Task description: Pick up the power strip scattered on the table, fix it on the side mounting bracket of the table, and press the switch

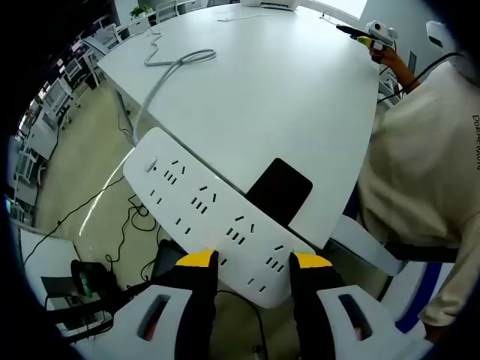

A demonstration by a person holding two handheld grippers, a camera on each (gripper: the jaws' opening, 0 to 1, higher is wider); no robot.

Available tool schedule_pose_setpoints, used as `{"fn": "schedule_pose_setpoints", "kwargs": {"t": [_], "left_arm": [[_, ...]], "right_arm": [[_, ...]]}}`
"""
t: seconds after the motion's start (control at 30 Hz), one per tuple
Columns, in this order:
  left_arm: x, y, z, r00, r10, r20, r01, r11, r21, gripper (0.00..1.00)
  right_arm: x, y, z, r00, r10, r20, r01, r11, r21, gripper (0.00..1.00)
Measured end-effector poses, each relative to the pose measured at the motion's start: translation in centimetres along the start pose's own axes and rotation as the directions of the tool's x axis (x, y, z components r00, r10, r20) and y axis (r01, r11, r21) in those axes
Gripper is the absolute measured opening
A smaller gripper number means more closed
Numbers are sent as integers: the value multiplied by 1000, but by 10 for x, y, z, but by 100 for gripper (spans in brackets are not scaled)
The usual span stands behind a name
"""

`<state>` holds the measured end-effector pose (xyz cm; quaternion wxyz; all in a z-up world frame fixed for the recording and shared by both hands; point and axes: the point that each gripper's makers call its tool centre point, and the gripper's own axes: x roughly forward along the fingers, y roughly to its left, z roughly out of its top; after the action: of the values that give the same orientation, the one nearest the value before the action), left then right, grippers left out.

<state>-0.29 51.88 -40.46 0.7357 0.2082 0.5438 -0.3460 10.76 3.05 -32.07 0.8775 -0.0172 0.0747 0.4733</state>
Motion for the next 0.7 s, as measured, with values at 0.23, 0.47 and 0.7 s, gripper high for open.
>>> {"fn": "schedule_pose_setpoints", "kwargs": {"t": [0.23, 0.47, 0.7], "left_arm": [[0, 2, -1, 1000, 0, -1, 0, 1000, -4, 43], [0, 2, -2, 1000, 2, 5, -2, 1000, -6, 43], [0, 2, -3, 1000, 2, -9, -2, 1000, -2, 43]], "right_arm": [[1, -3, 18, 1000, 23, 3, -23, 1000, 5, 49], [7, -9, 40, 999, 29, 17, -29, 1000, 9, 40], [20, -7, 58, 998, 59, 27, -59, 998, 6, 32]]}}
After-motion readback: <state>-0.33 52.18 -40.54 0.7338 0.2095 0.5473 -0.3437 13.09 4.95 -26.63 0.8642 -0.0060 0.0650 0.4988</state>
